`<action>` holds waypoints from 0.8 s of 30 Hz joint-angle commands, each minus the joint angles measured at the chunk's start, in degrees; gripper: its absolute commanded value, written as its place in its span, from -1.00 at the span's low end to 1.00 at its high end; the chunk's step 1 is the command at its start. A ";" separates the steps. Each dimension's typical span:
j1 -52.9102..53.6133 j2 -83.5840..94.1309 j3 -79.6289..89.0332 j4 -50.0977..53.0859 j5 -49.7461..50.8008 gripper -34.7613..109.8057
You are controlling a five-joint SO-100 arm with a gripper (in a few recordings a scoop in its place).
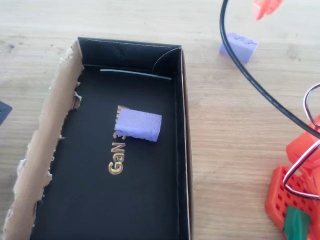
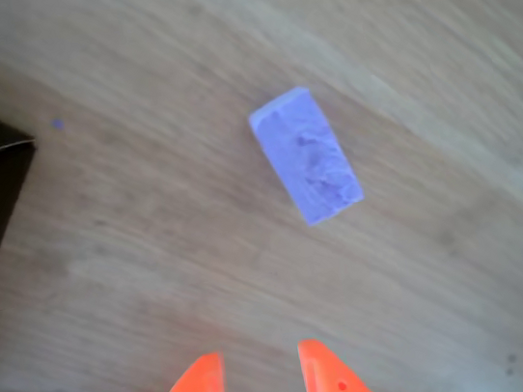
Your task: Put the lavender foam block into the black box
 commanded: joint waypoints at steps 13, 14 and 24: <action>3.78 -3.60 -6.42 0.35 -5.80 -0.20; 4.04 -4.13 -7.38 0.35 -6.24 -0.20; 7.91 -6.68 -10.81 0.35 -11.69 -0.20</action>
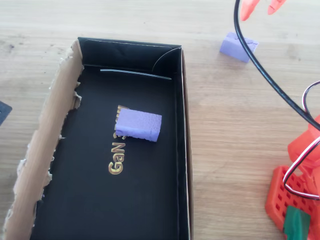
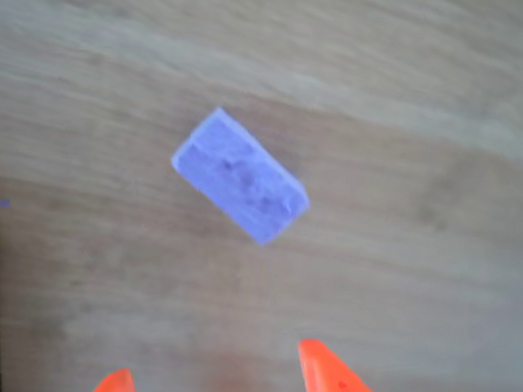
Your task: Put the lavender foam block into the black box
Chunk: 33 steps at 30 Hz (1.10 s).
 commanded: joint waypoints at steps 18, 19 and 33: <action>1.67 -1.32 -5.45 0.35 -1.49 -0.15; 1.41 -1.41 -5.89 0.35 -1.41 -0.15; 2.11 -7.65 -16.26 0.35 -6.24 -0.11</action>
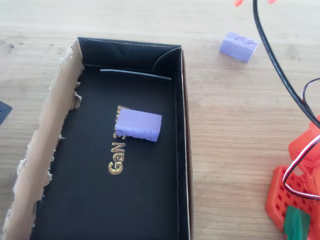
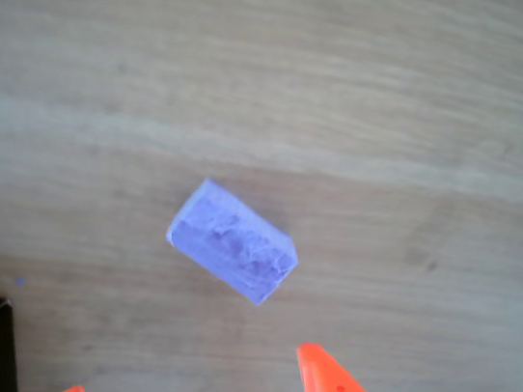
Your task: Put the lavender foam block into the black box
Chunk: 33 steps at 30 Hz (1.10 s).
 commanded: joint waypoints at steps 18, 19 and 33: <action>1.93 -1.05 -4.39 0.26 -5.01 -0.09; 1.76 -0.88 -4.31 0.26 -5.89 -0.08; 0.09 -0.09 -3.87 0.26 -2.99 -0.09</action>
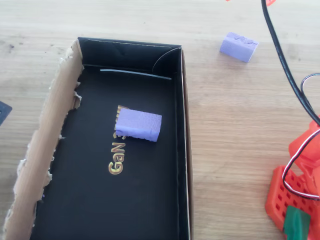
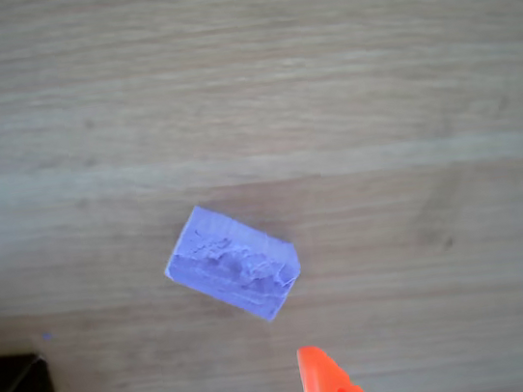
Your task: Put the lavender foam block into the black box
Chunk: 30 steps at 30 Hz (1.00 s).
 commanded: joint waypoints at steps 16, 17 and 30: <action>-3.08 1.41 -0.97 0.18 21.80 -0.14; -2.99 1.05 -1.05 0.18 21.71 -0.14; -0.62 -2.81 -1.41 -0.53 18.72 -0.14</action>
